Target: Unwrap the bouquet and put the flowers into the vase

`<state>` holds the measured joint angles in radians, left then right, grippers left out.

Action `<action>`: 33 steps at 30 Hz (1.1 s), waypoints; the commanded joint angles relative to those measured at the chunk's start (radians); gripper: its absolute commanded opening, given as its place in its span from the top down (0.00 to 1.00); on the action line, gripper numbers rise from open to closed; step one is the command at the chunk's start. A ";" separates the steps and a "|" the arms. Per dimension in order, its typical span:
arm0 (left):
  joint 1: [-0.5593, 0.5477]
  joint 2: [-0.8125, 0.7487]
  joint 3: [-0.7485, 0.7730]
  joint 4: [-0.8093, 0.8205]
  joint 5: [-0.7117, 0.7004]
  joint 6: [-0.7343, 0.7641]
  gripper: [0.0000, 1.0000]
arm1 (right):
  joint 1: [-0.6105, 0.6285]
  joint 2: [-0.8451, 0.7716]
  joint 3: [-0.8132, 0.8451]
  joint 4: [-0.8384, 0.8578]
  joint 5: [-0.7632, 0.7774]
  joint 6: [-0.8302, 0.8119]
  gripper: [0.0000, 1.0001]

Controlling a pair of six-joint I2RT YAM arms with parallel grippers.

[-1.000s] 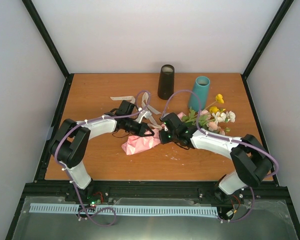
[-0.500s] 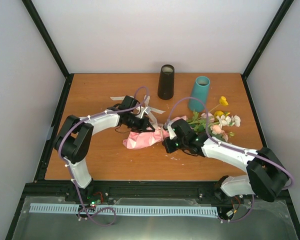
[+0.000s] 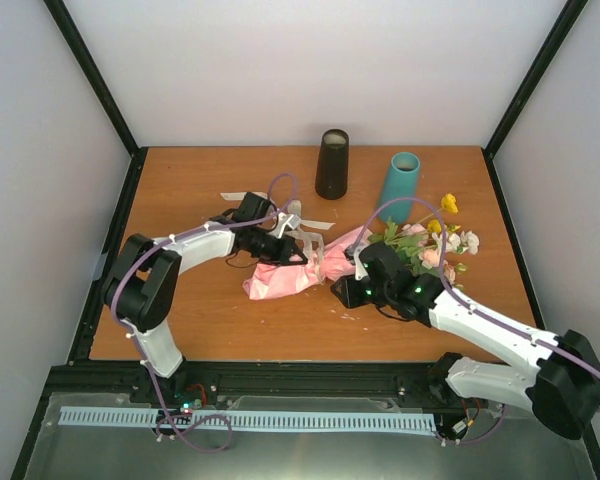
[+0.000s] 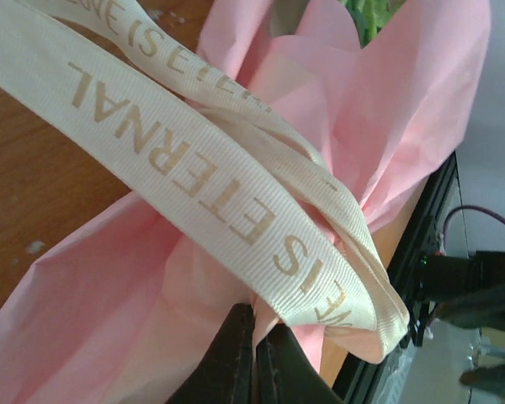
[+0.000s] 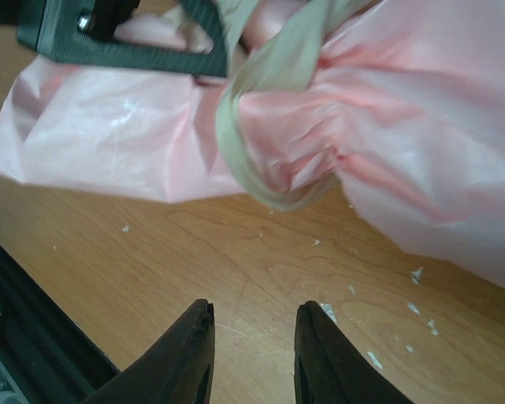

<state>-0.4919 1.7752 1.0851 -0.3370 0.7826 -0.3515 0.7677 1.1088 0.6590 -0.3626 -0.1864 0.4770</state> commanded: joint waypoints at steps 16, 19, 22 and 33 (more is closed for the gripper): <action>-0.025 -0.051 -0.029 0.023 0.042 0.037 0.97 | 0.005 0.177 0.156 0.085 0.048 0.006 0.61; -0.025 -0.037 -0.005 0.006 0.039 0.031 0.97 | 0.005 0.205 0.175 0.106 0.026 -0.011 0.60; -0.025 -0.031 0.024 -0.007 0.041 0.036 0.98 | 0.005 0.227 0.191 0.112 0.025 -0.031 0.61; -0.025 -0.009 0.065 -0.062 0.022 0.067 0.98 | 0.005 0.271 0.169 0.131 0.010 -0.052 0.87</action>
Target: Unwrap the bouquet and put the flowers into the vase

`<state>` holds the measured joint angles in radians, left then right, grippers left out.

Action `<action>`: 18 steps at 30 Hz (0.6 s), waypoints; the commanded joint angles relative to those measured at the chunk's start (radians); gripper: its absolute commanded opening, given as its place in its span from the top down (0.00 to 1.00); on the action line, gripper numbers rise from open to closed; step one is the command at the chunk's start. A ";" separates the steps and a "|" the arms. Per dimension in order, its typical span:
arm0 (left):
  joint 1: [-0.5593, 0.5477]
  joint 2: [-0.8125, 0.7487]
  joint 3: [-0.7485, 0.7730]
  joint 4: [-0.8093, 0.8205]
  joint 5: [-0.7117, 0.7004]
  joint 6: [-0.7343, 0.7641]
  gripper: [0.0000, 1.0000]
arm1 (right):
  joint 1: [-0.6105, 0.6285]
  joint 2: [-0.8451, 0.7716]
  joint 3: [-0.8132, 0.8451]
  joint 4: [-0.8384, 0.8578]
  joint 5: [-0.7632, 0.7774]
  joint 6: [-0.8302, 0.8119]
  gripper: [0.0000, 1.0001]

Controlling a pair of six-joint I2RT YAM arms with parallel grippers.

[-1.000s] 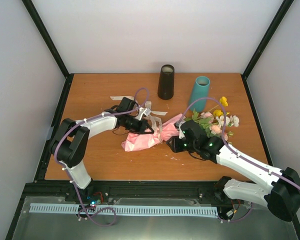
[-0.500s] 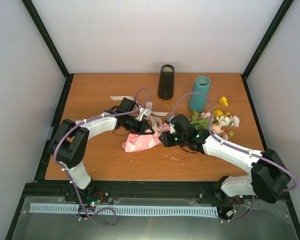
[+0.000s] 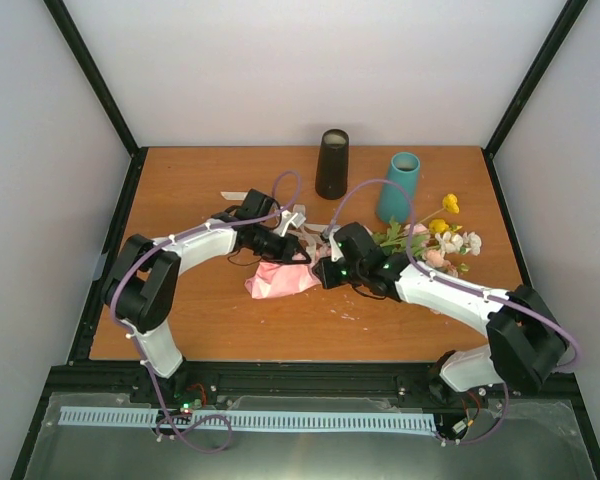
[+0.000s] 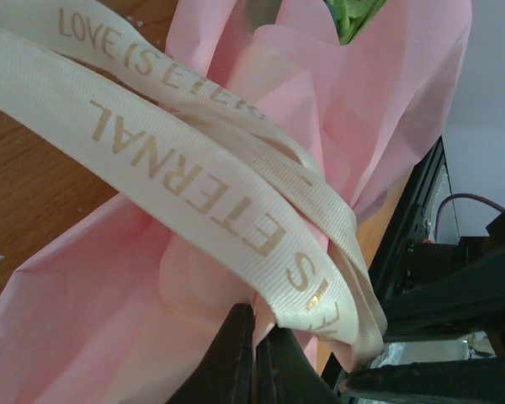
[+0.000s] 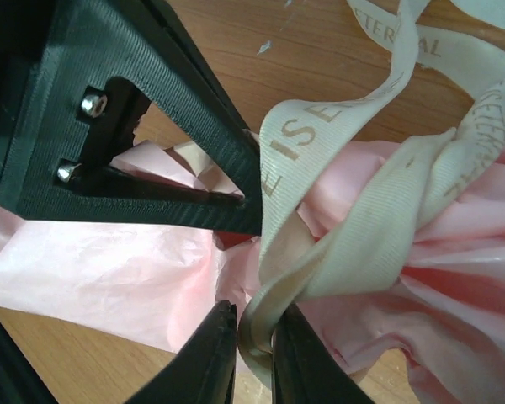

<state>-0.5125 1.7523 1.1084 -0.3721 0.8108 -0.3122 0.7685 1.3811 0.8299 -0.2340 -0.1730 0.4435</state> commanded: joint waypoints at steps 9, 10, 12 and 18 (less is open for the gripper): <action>0.006 0.004 0.051 -0.023 -0.048 -0.013 0.99 | 0.005 -0.143 -0.107 -0.058 -0.045 -0.031 0.97; 0.011 0.006 0.050 -0.022 -0.051 -0.019 1.00 | 0.005 -0.159 -0.117 -0.072 -0.062 -0.029 0.97; 0.021 0.006 0.050 -0.022 -0.058 -0.025 1.00 | 0.005 -0.190 -0.142 -0.102 -0.100 -0.023 0.97; 0.041 -0.002 0.051 -0.027 -0.061 -0.032 1.00 | 0.005 -0.232 -0.210 -0.207 -0.198 -0.020 0.96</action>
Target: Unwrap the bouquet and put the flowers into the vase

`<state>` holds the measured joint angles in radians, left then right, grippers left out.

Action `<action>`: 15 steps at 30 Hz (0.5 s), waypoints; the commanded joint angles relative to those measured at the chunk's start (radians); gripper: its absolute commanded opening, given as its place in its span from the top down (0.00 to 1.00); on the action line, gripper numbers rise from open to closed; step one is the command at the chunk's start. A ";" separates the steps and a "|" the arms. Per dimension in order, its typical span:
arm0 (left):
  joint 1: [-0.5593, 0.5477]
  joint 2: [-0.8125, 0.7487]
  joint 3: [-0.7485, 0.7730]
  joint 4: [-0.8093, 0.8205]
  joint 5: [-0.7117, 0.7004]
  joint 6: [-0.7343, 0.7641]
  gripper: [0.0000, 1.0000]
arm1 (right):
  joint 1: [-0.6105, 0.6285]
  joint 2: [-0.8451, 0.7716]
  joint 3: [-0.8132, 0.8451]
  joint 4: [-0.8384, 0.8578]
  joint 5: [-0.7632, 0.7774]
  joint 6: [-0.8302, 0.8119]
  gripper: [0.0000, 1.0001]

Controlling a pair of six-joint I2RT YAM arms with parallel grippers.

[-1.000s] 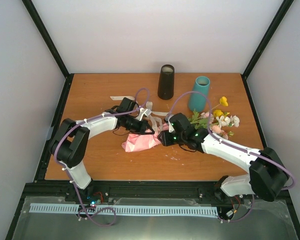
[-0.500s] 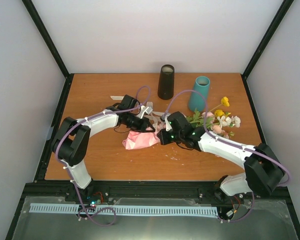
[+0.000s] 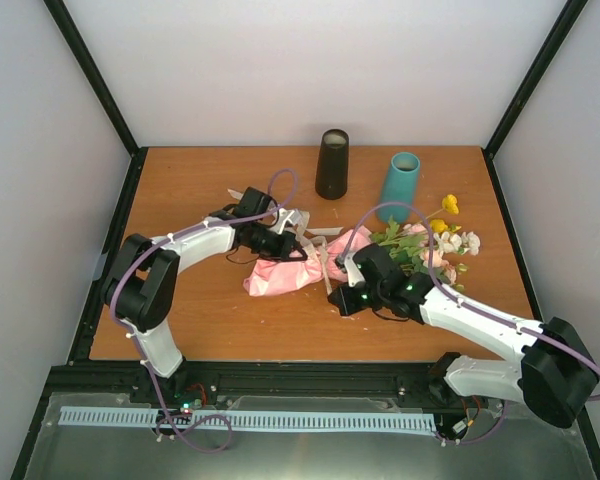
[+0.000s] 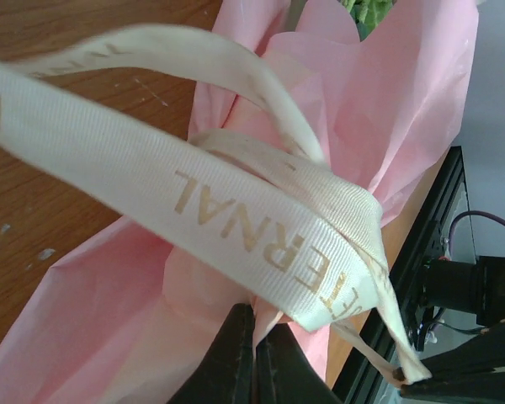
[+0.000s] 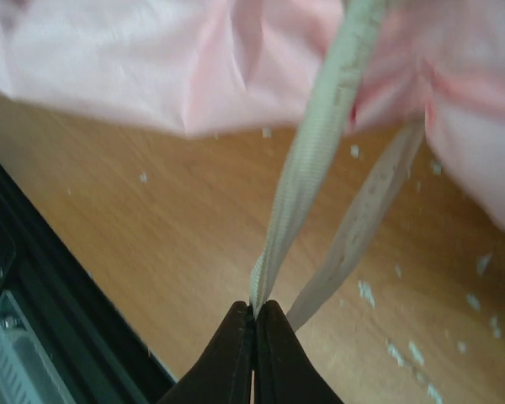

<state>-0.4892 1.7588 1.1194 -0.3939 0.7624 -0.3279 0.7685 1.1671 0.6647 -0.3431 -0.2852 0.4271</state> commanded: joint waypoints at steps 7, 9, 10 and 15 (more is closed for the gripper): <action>0.023 -0.008 0.038 -0.016 -0.015 0.000 1.00 | 0.005 -0.033 -0.101 -0.148 -0.157 0.017 0.88; 0.022 -0.011 0.025 -0.007 -0.004 0.002 1.00 | 0.005 -0.042 -0.073 -0.159 -0.129 0.025 0.81; 0.021 -0.015 0.016 0.001 0.005 0.003 1.00 | 0.005 -0.043 -0.050 -0.168 -0.102 0.027 0.77; 0.020 -0.033 -0.018 0.004 0.008 0.015 0.99 | 0.005 -0.026 0.068 -0.155 -0.006 0.030 0.54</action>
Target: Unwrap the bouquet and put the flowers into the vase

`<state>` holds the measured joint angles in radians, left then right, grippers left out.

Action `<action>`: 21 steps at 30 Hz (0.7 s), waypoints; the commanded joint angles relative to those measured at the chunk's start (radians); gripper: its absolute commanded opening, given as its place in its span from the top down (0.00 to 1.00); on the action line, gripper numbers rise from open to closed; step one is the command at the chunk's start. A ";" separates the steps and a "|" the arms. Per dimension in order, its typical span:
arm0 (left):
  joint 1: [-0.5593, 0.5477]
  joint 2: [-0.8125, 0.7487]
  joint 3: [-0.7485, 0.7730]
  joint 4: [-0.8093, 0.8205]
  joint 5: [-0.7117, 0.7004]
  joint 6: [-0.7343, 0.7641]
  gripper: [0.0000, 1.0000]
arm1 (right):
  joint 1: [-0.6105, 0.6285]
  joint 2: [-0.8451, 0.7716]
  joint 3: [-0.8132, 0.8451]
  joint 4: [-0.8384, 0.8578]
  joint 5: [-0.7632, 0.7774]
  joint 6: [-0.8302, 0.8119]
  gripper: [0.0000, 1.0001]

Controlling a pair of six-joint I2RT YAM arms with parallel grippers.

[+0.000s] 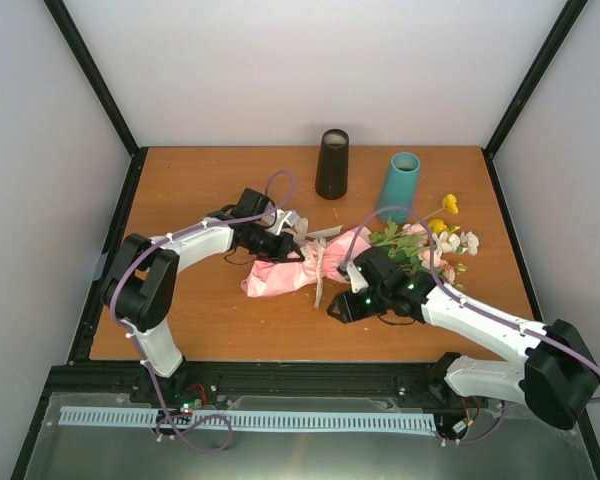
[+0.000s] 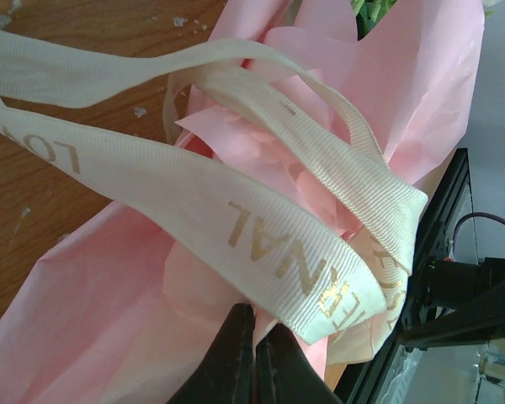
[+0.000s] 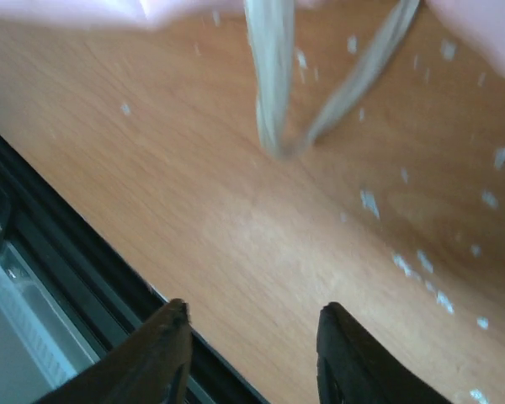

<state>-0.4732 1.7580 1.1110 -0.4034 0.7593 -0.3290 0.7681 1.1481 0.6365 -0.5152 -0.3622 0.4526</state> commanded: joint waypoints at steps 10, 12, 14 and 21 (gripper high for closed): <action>-0.005 -0.046 0.001 0.000 0.012 0.010 0.99 | 0.005 0.153 0.248 0.112 0.200 0.026 0.50; -0.009 -0.044 0.007 -0.004 0.011 0.009 0.99 | 0.005 0.197 0.277 0.112 0.227 0.035 0.52; -0.014 -0.045 0.007 -0.006 0.009 0.009 0.99 | 0.005 0.238 0.304 0.107 0.267 0.045 0.55; -0.021 -0.047 0.012 -0.014 0.006 0.008 0.99 | 0.005 0.328 0.331 0.142 0.253 0.041 0.71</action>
<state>-0.4873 1.7447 1.0927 -0.4068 0.7589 -0.3294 0.7685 1.4479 0.9447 -0.4038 -0.1219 0.4938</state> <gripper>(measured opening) 0.024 0.323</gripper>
